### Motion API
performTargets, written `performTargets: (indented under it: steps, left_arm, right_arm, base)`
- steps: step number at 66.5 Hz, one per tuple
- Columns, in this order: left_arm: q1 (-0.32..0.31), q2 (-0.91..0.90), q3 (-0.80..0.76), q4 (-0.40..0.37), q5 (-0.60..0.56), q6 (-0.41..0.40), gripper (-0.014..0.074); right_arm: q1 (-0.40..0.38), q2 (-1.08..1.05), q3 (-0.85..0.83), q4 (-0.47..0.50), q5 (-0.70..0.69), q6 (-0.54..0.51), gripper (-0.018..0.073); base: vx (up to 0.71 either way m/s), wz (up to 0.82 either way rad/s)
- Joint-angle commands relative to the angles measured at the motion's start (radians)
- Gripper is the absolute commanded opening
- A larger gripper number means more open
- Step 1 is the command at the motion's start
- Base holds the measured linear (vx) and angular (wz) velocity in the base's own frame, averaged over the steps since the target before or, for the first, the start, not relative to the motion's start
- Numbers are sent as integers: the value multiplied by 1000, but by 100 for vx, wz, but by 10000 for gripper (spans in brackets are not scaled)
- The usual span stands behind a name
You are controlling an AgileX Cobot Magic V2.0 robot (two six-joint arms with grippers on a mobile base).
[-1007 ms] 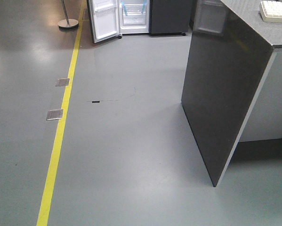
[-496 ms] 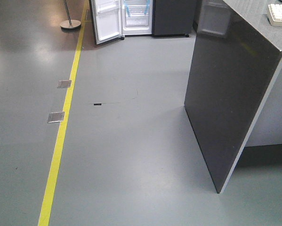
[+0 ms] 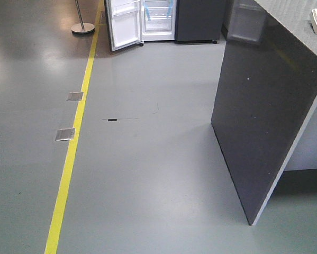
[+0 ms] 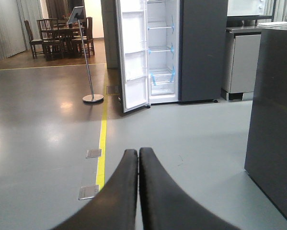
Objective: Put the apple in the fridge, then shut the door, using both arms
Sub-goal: 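Drive the base toward the open refrigerator, holding the apple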
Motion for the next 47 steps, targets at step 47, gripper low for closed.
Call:
performTargets:
  steps: [47]
  left_arm:
    - [0, -6, 15, -2, -64, -1, -8]
  right_arm:
    - [-4, -17, -30, 18, -79, -9, 150]
  base:
    - [7, 5]
